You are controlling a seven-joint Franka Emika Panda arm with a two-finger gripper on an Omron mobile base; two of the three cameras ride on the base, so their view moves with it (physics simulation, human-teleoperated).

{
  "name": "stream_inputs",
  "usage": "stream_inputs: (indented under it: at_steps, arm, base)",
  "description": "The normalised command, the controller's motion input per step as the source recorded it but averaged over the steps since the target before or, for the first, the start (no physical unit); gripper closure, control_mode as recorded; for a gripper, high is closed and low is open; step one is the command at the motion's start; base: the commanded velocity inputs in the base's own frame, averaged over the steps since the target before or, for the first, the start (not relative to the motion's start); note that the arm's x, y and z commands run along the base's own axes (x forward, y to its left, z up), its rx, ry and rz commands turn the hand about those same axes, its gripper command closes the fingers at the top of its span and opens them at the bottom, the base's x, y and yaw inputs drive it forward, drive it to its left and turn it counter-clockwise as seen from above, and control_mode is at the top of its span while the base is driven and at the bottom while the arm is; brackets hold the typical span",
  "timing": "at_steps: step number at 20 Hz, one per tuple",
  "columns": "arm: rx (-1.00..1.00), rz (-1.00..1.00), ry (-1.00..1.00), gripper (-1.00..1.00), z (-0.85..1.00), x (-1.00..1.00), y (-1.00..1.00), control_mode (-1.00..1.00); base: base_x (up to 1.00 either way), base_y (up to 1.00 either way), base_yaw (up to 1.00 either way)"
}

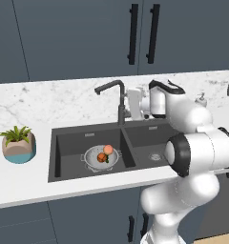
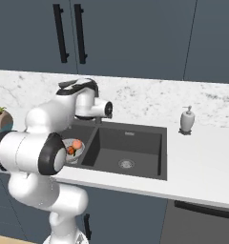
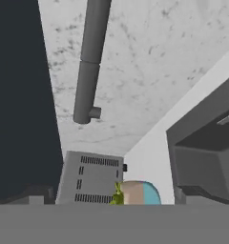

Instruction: Put the colander in the sink, put the orange, peach in the colander, and turn on the sink faucet and pour water over the colander.

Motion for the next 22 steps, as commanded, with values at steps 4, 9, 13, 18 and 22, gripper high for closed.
stream_inputs:
  at_steps: [4,9,13,18,22]
  arm:
    - [-0.36,0.03,-0.34,-1.00,0.05,-0.51,-0.57,-1.00]
    - [-0.52,0.26,-0.49,-1.00,0.00,-0.48,-0.59,-1.00]
    - [-0.30,0.17,-0.43,-1.00,0.00,-0.07,-0.53,-1.00]
    - [-0.11,0.13,-0.24,-1.00,-0.07,0.00,-0.53,-1.00]
    - [-0.07,0.13,-0.26,-1.00,-0.24,0.06,-0.44,-1.00]
  base:
    - [0.00,0.00,0.00]
    - [0.00,0.00,0.00]
    - [0.00,0.00,0.00]
    - [0.00,0.00,0.00]
    - [0.00,0.00,0.00]
